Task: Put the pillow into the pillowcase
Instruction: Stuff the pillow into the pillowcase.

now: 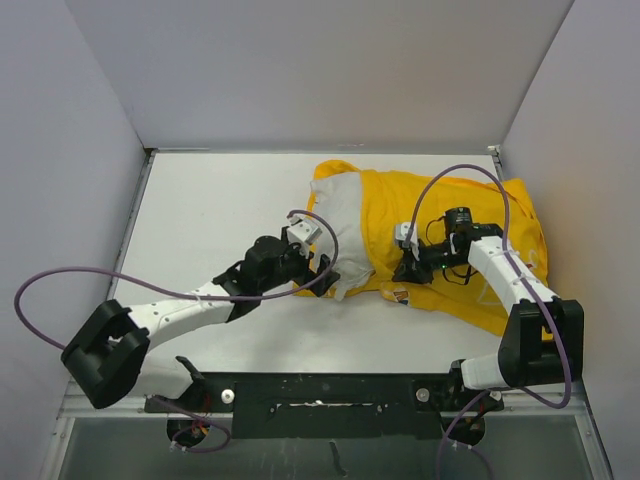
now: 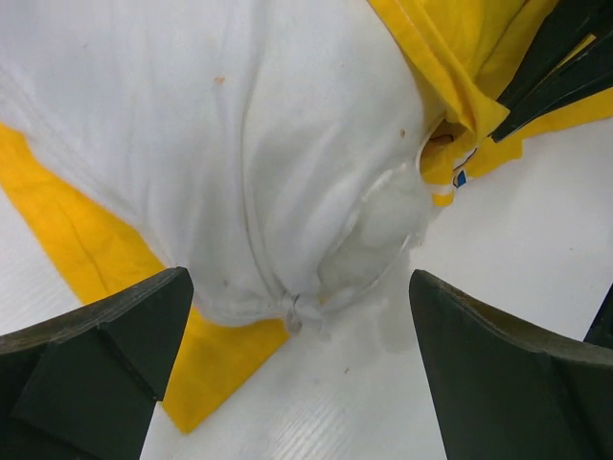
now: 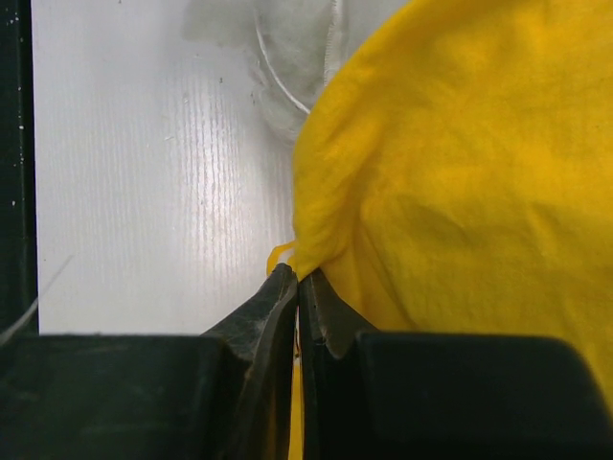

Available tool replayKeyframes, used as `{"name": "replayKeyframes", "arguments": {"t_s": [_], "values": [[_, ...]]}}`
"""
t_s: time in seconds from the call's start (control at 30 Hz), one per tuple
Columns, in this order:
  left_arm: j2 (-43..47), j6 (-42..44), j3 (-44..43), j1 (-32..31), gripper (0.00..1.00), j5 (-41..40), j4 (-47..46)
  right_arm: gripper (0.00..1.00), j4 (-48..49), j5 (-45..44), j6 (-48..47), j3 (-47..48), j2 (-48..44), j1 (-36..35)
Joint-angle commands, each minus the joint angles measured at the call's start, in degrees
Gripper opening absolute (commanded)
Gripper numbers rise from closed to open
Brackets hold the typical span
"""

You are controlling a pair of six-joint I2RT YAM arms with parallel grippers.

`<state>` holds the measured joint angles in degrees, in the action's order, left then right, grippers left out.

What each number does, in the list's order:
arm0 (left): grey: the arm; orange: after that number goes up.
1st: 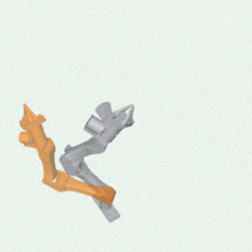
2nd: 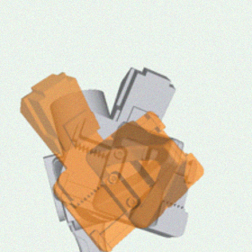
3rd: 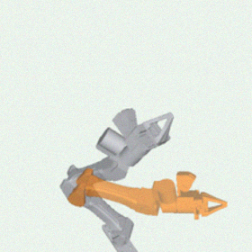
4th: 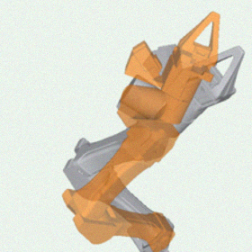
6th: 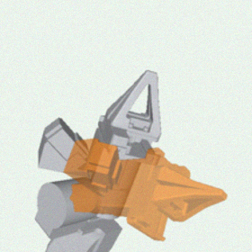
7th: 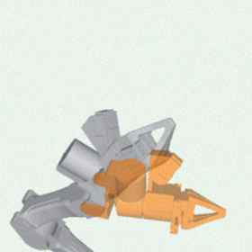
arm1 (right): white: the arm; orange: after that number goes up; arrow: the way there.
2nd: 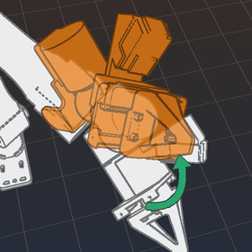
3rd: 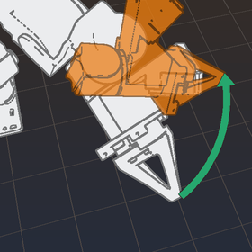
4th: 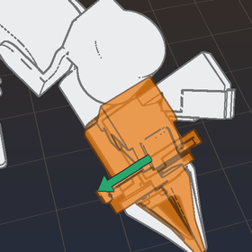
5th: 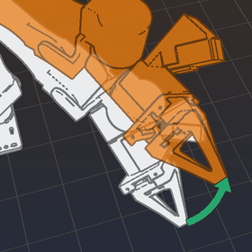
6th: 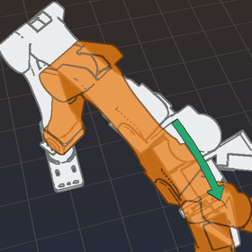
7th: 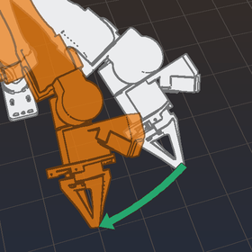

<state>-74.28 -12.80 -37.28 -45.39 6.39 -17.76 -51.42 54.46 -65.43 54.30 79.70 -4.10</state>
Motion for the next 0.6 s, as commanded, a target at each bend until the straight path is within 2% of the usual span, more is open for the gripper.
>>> {"name": "replayKeyframes", "arguments": {"t_s": [0.0, 0.1, 0.17, 0.2, 0.23, 0.27, 0.3, 0.33, 0.4, 0.57], "values": [[-9.1, 1.2, -4.9, -0.6, 0.98, 5.4, -8.8, 0.03, -0.1, -0.2, 2.3, 3.1, -1.4, -0.1], [-15.9, 0.1, -8.3, -1.0, 0.97, 3.8, -11.1, 0.03, 1.1, -2.8, 4.1, 4.0, -1.9, -0.6], [-19.1, -0.9, -10.8, -0.9, 0.90, 1.8, -11.6, 0.03, 2.3, -5.8, 5.3, 4.8, -2.5, -1.0], [-20.1, -1.5, -11.4, -0.8, 0.78, 1.4, -11.9, 0.03, 2.8, -7.2, 5.6, 5.4, -2.7, -1.0], [-20.8, -2.3, -11.8, -0.6, 0.57, 1.4, -12.1, 0.03, 3.0, -8.6, 5.8, 6.2, -2.8, -1.2], [-21.1, -3.0, -11.8, -0.4, 0.26, 1.6, -12.5, 0.03, 3.0, -9.7, 6.0, 7.2, -2.7, -1.4], [-20.9, -3.5, -11.2, -0.5, 0.13, 1.6, -13.5, 0.03, 2.8, -10.8, 6.1, 8.7, -2.2, -1.9], [-20.4, -4.1, -10.3, -0.6, 0.05, 2.0, -14.8, 0.03, 2.1, -11.6, 6.0, 10.3, -1.9, -2.4], [-18.9, -5.3, -8.4, -1.4, 0.00, 3.6, -16.7, 0.03, 0.5, -13.0, 6.0, 14.1, 0.0, -4.3], [-12.7, -3.7, -3.8, -8.8, 0.00, 0.9, -15.4, 0.02, 0.0, -17.0, 7.4, 20.8, 3.5, -10.7]]}}
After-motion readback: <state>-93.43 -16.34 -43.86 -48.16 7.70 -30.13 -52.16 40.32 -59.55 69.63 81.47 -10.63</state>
